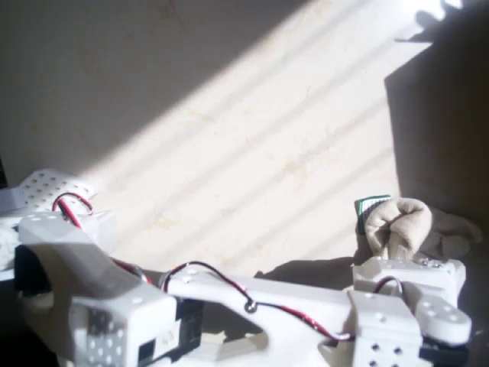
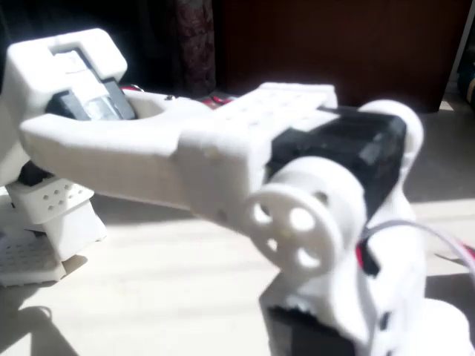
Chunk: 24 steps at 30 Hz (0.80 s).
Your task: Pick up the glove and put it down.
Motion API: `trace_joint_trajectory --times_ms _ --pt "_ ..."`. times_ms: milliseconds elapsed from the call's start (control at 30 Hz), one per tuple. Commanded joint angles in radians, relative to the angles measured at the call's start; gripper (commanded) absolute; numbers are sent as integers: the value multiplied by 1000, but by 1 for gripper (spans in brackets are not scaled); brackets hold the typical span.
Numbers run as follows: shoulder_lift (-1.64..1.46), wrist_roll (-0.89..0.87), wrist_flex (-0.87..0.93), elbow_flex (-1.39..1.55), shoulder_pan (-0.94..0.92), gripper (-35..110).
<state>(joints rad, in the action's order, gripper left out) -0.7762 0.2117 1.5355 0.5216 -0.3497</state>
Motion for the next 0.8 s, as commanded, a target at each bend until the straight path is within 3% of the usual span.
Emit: trace_joint_trajectory --times_ms 0,433,767 --pt "-149 5 34 -23 61 34" --pt "-207 -11 35 -21 382 34" --pt "-14 -86 -103 -23 402 34"
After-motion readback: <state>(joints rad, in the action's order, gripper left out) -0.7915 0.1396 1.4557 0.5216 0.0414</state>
